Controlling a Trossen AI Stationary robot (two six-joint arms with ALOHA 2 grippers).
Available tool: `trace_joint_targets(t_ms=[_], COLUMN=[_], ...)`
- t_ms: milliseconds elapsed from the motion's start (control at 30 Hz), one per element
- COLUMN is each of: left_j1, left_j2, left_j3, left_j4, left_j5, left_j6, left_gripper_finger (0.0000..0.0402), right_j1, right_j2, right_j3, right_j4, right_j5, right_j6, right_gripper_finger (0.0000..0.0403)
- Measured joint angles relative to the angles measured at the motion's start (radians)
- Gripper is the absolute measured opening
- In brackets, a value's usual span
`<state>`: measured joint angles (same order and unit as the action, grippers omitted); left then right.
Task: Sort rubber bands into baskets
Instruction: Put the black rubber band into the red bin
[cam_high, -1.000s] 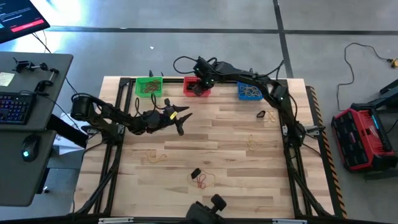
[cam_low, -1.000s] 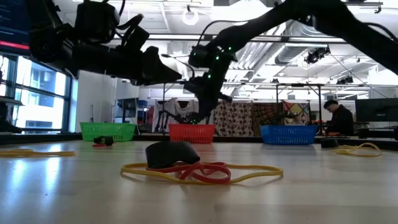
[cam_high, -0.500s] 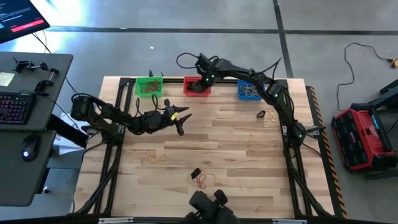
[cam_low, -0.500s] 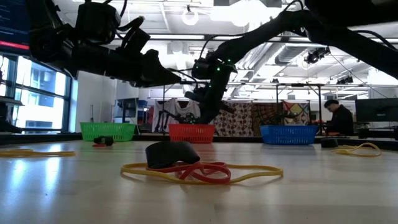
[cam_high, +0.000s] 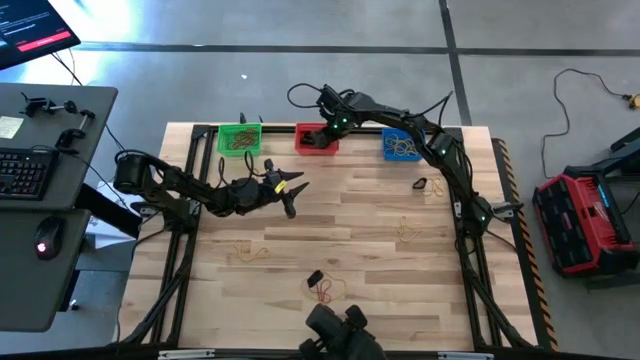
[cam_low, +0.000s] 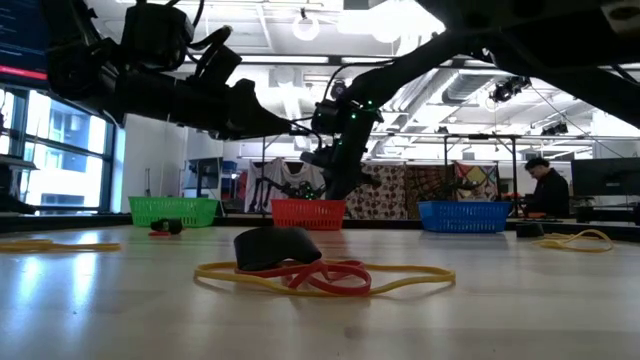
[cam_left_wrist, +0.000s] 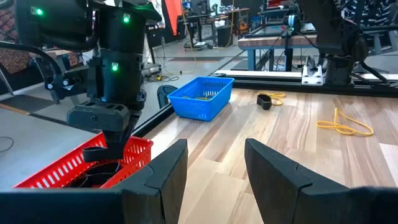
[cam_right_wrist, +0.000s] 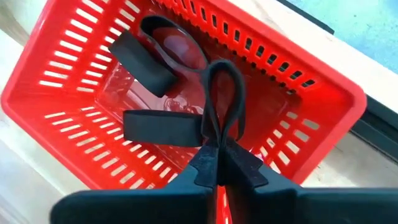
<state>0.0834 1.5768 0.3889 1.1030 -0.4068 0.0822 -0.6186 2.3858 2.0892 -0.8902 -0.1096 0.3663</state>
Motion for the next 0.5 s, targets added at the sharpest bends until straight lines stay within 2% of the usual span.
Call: trace_joint_targets(t_ms=[300,500], left_j1=[0.000,0.000], left_j2=[0.000,0.000], left_j3=[0.000,0.000], left_j4=[-0.001,-0.002], left_j5=[0.000,0.002], left_j6=[0.000,0.000], left_gripper_finger=[0.0152,0.0152], right_j1=[0.000,-0.003], right_j2=[0.001,0.001], right_j3=[0.000,0.000], right_j4=[0.021,0.023], right_j5=[0.001,0.001], right_j6=[-0.007,-0.005], right_gripper_finger=[0.0065,0.0074])
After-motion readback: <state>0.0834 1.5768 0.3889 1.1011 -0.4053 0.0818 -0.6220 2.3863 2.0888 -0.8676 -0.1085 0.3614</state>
